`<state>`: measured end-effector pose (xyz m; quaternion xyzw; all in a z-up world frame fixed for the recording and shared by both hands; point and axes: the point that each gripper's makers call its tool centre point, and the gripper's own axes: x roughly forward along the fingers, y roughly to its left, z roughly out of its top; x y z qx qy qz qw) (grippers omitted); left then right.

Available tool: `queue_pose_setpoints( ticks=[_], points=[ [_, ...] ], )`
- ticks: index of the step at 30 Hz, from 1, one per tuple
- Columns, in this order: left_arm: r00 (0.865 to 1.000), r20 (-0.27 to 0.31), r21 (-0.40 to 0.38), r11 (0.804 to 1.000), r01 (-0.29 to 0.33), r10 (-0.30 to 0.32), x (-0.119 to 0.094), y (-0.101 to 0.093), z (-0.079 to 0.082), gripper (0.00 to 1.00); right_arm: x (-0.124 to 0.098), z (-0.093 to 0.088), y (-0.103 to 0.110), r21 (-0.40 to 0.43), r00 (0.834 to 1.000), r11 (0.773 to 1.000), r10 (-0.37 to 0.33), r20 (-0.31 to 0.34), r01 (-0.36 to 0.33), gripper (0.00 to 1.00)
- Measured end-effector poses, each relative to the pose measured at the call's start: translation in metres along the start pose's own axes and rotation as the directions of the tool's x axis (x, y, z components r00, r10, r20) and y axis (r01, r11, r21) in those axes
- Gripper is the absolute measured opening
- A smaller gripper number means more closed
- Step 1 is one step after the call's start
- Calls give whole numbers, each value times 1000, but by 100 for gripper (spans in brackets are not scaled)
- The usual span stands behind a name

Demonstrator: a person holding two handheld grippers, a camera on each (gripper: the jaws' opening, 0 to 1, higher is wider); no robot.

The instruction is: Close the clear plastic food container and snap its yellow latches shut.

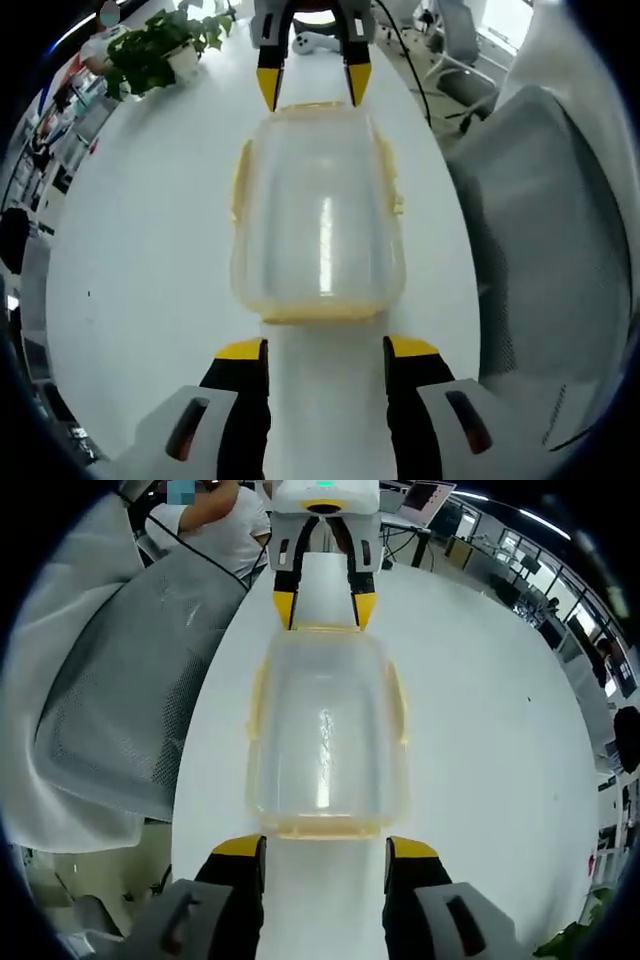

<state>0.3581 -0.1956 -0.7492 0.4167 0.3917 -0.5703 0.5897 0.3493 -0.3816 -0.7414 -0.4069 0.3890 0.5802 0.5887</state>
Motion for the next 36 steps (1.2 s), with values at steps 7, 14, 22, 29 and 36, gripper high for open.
queue_pose_setpoints(
  ticks=[7, 14, 22, 29, 36],
  points=[
    [999, 46, -93, 996, -10, 14, -10, 4, 1, 47, -6, 0, 3, 46, 1000, 999, -9, 20, 8, 46],
    [993, 117, -201, 980, 0, 24, -19, 7, 9, 47, -12, 7, 0, 106, 997, 994, -46, 57, 40, 44],
    [975, 221, -386, 921, 56, 34, -25, 7, 25, 46, -21, 21, -6, 273, 987, 961, -94, 130, 56, 42],
    [968, 236, -571, 818, 71, 81, -22, 12, 29, 45, -23, 24, -15, 506, 972, 860, -166, 166, 61, 39],
    [960, 260, -766, 628, 141, 102, -14, 10, 29, 47, -19, 23, -15, 658, 968, 752, -191, 164, 36, 39]
  ],
)
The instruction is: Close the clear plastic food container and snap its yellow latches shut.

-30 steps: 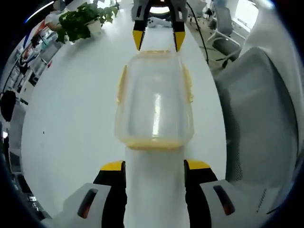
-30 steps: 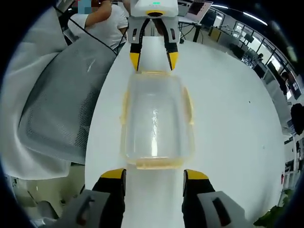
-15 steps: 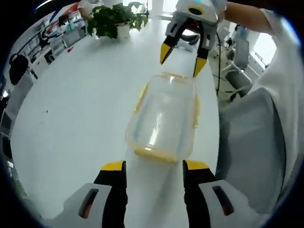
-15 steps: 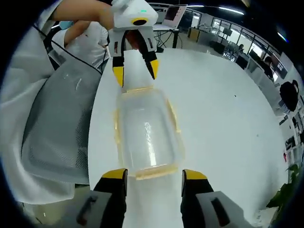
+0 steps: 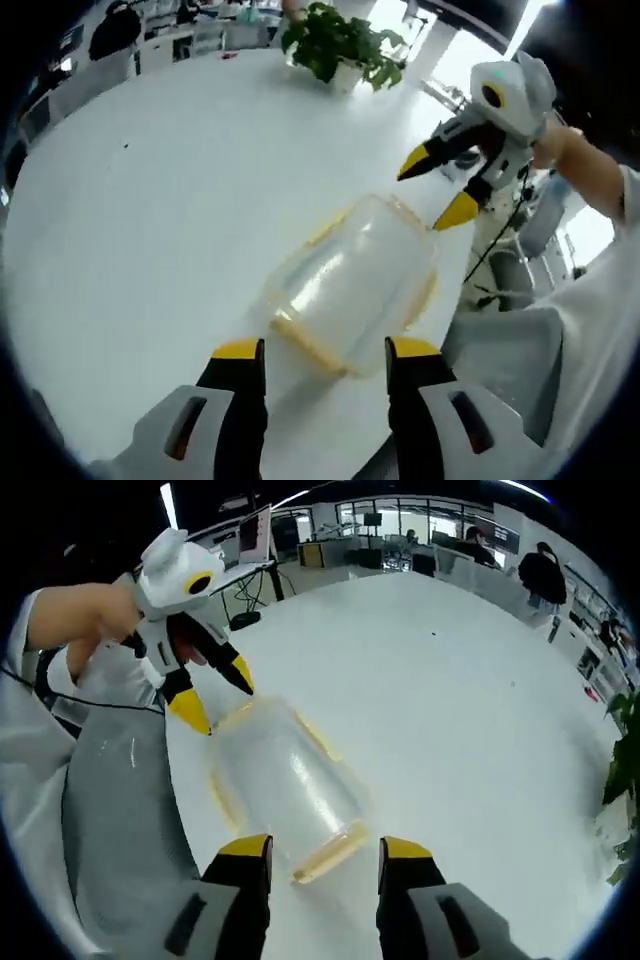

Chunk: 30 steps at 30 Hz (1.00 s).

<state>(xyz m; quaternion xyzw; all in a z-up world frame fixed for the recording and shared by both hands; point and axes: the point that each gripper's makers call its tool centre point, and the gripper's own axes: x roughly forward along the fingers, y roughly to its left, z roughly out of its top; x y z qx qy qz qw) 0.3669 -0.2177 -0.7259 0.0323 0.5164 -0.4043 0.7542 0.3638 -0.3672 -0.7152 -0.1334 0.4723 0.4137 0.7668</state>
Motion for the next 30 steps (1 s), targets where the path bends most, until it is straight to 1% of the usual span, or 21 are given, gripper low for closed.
queue_pose_setpoints(
  ticks=[1, 2, 3, 4, 7, 10, 11, 13, 15, 17, 19, 20, 22, 23, 27, 30],
  points=[
    [1000, 0, -38, 999, -4, 4, 1, 0, -2, 47, 1, 0, 1, 15, 1000, 1000, 4, 4, -4, 38],
    [1000, -4, -44, 999, -1, 1, 3, 0, -4, 47, 1, -2, 2, 50, 1000, 999, 0, -6, 0, 37],
    [1000, -6, -42, 999, -1, 0, 4, 0, -6, 47, 2, -4, 2, 63, 1000, 998, -1, -16, 2, 38],
    [1000, -4, -43, 999, -4, 4, 5, 0, -6, 47, 4, -3, 2, 57, 1000, 998, -1, -12, 1, 39],
    [1000, 10, -73, 997, -8, 8, 7, 1, -5, 46, 8, -6, 0, 90, 1000, 996, -18, -25, 20, 40],
    [1000, 19, -109, 994, -1, 3, 9, -1, -4, 46, 12, -9, 2, 128, 999, 992, -6, -37, 10, 40],
    [1000, 30, -129, 992, 3, 1, 10, -2, -2, 46, 12, -9, 3, 135, 999, 991, -5, -36, 10, 40],
    [999, 37, -148, 989, -12, 17, 11, 0, -1, 45, 14, -9, 3, 150, 999, 989, -6, -34, 11, 42],
    [999, 46, -167, 986, -14, 22, 12, 0, 1, 45, 16, -10, 5, 170, 999, 985, 5, -42, 3, 43],
    [999, 42, -175, 984, -15, 23, 14, -1, 0, 43, 19, -11, 5, 189, 999, 982, 9, -44, 0, 44],
    [998, 46, -177, 984, -27, 35, 16, -1, 0, 41, 21, -12, 8, 192, 998, 981, 21, -53, -11, 40],
    [998, 45, -176, 984, -28, 37, 17, -1, 0, 41, 23, -12, 11, 206, 998, 978, 28, -53, -16, 41],
    [998, 41, -164, 986, -39, 47, 18, 0, -1, 40, 24, -15, 11, 175, 997, 985, 22, -73, -9, 41],
    [998, 40, -167, 985, -40, 47, 18, 0, -2, 41, 24, -13, 12, 189, 998, 982, 26, -62, -14, 41],
    [998, 39, -174, 984, -41, 49, 17, 0, -2, 40, 24, -14, 11, 203, 996, 979, 37, -77, -21, 41],
    [998, 34, -168, 985, -49, 56, 18, -1, -2, 40, 25, -13, 12, 194, 995, 981, 37, -88, -19, 41]
  ],
)
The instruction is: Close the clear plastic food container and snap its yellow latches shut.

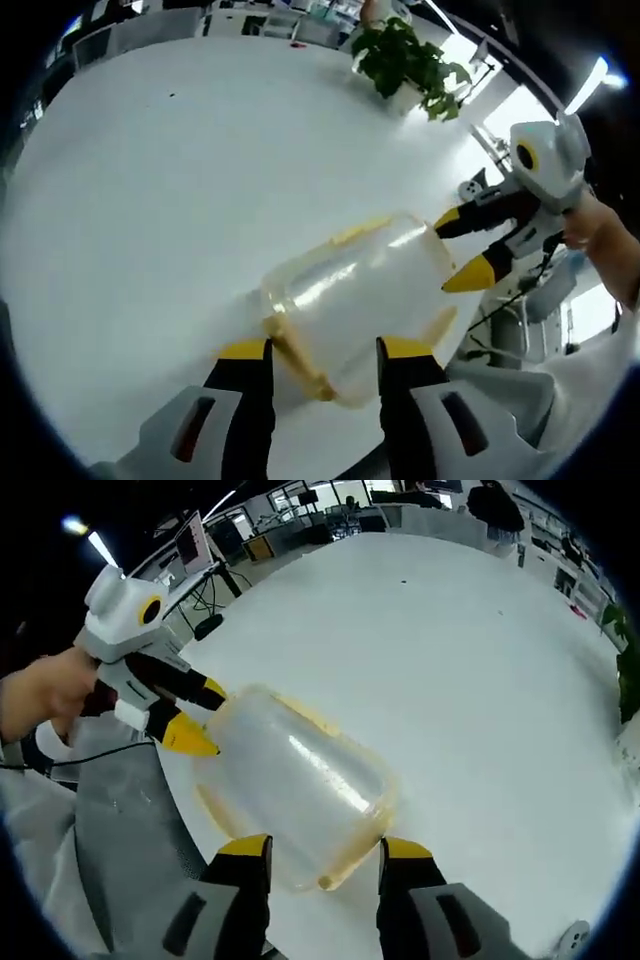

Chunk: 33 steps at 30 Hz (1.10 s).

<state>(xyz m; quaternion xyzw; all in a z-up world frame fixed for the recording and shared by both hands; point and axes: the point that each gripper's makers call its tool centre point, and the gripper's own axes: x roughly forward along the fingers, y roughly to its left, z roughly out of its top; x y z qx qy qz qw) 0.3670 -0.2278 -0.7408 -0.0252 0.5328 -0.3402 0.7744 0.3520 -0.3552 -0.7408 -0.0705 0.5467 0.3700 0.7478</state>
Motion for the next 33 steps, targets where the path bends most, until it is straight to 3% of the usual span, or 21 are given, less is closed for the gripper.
queue_pose_setpoints(
  ticks=[11, 12, 13, 16, 17, 19, 23, 25, 26, 29, 33],
  points=[
    [1000, -4, -14, 1000, 19, -19, 3, 0, 1, 37, 2, 0, 1, -12, 999, 1000, 4, -42, -4, 39],
    [998, -9, 6, 998, 62, -61, 5, -5, 1, 35, 2, 0, 2, -7, 999, 1000, 7, -45, -8, 39],
    [999, -7, -114, 992, 51, -52, 5, -1, -5, 35, 3, 0, 3, -18, 999, 1000, 7, -49, -8, 39],
    [999, -7, -43, 998, 41, -41, 9, 1, -3, 35, 3, 0, 2, -19, 999, 1000, 8, -53, -9, 39],
    [999, 6, -78, 996, 50, -50, 8, 0, -2, 35, 4, -1, 1, -10, 999, 1000, 22, -46, -22, 40],
    [999, 9, -75, 996, 54, -53, 8, 2, -2, 35, 9, 1, 3, 64, 998, 996, 62, -15, -61, 41],
    [999, 3, -74, 996, 46, -45, 8, 1, 0, 35, 8, 1, 3, 25, 998, 998, 50, -40, -49, 41],
    [999, 0, -77, 996, 44, -44, 10, 2, 0, 35, 12, 5, 5, 78, 995, 993, 95, -13, -94, 40],
    [999, 2, -71, 996, 49, -49, 9, 2, 0, 35, 12, 3, 3, 37, 997, 997, 74, -30, -73, 40],
    [998, 12, -65, 996, 55, -55, 8, 2, -1, 36, 9, 0, 2, 37, 997, 996, 76, -5, -75, 40],
    [998, 16, -71, 996, 56, -55, 9, 2, 1, 38, 9, 1, 4, 49, 997, 996, 69, -18, -68, 41]
  ],
)
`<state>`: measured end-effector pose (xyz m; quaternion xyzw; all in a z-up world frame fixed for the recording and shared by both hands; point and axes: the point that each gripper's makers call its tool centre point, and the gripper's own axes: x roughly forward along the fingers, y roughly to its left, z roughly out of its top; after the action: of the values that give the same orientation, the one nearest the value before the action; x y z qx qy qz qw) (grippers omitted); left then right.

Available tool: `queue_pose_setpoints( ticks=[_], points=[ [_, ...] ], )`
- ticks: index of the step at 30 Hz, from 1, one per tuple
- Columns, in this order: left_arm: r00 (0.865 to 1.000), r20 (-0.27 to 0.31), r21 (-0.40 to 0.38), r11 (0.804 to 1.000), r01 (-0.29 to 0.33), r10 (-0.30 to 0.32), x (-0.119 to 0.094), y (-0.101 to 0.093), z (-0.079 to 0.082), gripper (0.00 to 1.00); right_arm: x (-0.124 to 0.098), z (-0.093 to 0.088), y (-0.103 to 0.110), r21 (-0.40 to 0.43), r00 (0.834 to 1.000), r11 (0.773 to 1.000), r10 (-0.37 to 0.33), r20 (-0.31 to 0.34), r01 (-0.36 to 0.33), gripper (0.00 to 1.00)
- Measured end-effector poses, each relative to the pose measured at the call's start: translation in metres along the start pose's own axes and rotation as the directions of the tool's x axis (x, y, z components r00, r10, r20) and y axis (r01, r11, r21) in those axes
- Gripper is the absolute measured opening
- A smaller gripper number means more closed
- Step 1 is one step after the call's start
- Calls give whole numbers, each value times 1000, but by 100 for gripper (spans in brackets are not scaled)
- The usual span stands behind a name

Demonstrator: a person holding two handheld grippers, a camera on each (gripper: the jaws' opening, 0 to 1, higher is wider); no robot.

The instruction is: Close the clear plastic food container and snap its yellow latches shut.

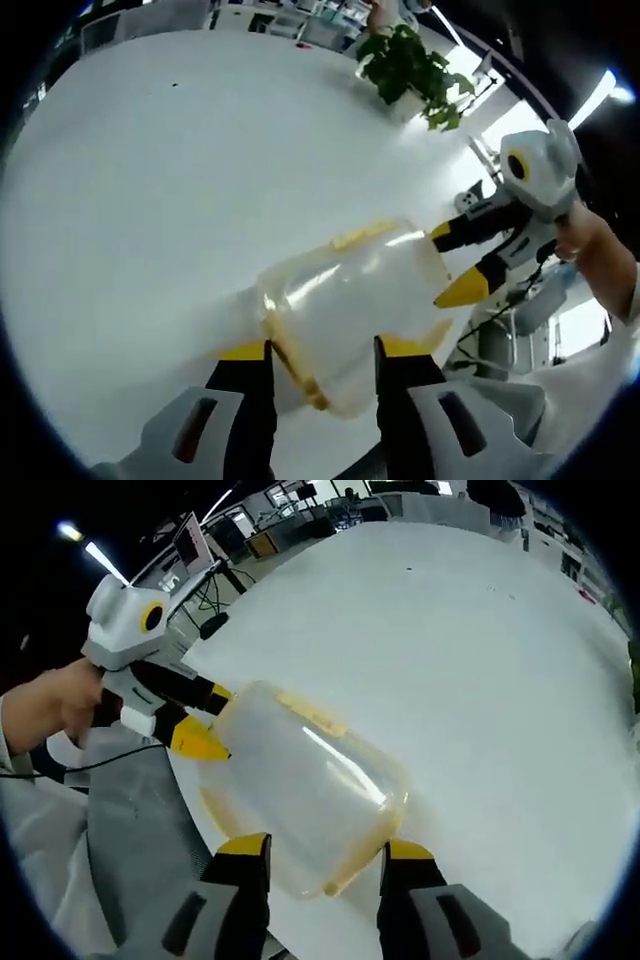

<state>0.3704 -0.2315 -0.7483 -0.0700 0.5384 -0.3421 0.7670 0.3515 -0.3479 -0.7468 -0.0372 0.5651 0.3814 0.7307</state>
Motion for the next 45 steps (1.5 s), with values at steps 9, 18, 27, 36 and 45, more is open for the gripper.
queue_pose_setpoints(
  ticks=[9, 18, 27, 36, 45],
  points=[
    [1000, 0, 26, 1000, 0, 0, 1, -3, 0, 44, -3, -3, 1, 2, 1000, 1000, -9, 19, 9, 43],
    [1000, -19, 91, 996, 23, -21, -4, -6, -4, 45, -6, -4, 2, -77, 1000, 997, -16, 16, 17, 44],
    [1000, -3, 121, 992, 21, -21, -14, -3, 0, 49, -15, -4, 2, -135, 1000, 991, -1, 27, 5, 39],
    [998, 58, 205, 979, 13, -26, -27, -6, 14, 53, -28, -1, -8, -194, 998, 980, -41, 49, 50, 38],
    [993, 117, 389, 919, -65, 20, -34, -12, 27, 52, -42, 19, 0, -358, 988, 931, -23, 155, 78, 29]
  ],
)
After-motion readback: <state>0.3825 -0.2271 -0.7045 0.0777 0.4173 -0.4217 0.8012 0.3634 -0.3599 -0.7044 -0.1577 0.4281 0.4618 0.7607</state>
